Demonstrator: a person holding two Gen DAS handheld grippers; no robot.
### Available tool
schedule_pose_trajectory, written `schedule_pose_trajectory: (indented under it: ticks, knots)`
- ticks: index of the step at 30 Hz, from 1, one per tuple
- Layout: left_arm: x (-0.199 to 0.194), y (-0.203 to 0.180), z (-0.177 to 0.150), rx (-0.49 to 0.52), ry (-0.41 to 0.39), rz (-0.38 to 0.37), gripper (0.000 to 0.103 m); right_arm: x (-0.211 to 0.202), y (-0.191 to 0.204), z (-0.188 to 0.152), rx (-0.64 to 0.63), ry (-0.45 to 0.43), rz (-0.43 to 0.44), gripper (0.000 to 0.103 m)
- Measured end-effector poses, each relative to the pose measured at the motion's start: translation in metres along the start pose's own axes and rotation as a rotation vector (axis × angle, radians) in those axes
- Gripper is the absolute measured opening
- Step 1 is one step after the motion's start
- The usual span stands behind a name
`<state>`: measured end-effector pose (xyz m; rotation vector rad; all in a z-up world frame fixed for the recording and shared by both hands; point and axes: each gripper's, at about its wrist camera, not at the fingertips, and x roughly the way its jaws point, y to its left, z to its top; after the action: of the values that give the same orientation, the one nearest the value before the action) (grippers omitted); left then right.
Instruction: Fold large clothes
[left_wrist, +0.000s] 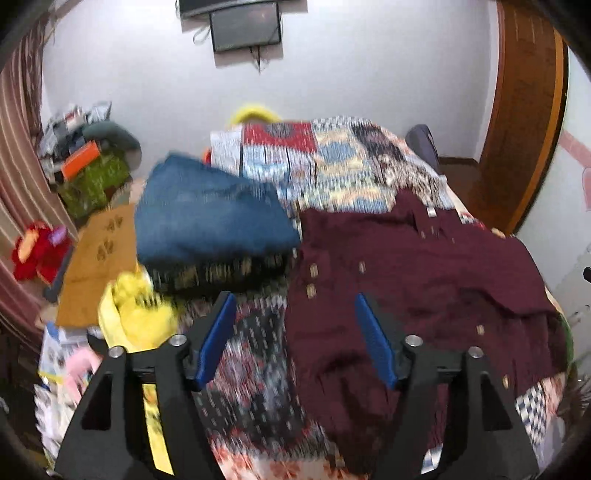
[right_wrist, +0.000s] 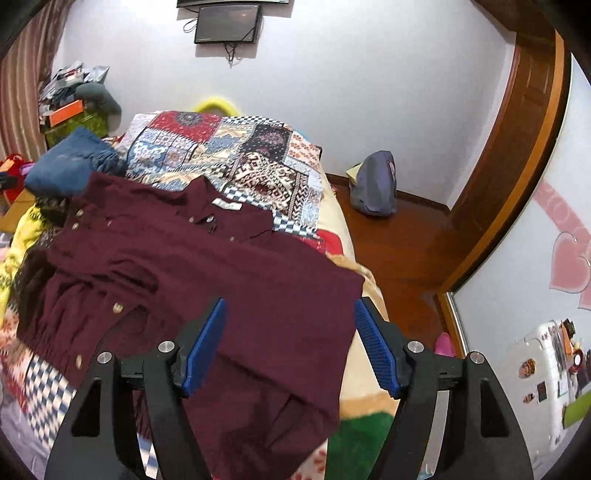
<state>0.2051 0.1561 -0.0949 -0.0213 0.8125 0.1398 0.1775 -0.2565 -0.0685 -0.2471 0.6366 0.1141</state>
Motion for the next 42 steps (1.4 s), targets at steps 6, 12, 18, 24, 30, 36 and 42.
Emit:
schedule_pose_trajectory:
  ticks: [6, 12, 18, 24, 30, 36, 42]
  knots:
    - [0.036, 0.010, -0.057, -0.070, 0.189, -0.068, 0.072, 0.014, 0.001, -0.036, 0.082, 0.089, 0.075, 0.074]
    - [0.081, 0.016, -0.103, -0.227, 0.427, -0.229, 0.072, 0.058, -0.004, -0.079, 0.192, 0.247, 0.073, 0.074]
    - [0.096, 0.001, -0.121, -0.271, 0.503, -0.347, 0.072, 0.067, -0.018, -0.118, 0.354, 0.299, 0.077, 0.074]
    - [0.107, -0.023, -0.129, -0.270, 0.507, -0.395, 0.059, 0.074, -0.027, -0.132, 0.518, 0.319, 0.179, 0.074]
    - [0.102, -0.013, -0.134, -0.364, 0.428, -0.406, 0.035, 0.089, -0.023, -0.133, 0.528, 0.330, 0.251, 0.057]
    - [0.076, -0.030, -0.119, -0.271, 0.332, -0.321, 0.024, 0.085, -0.025, -0.123, 0.513, 0.308, 0.279, 0.019]
    - [0.045, -0.040, -0.060, -0.216, 0.194, -0.350, 0.020, 0.071, -0.036, -0.081, 0.476, 0.194, 0.334, 0.014]
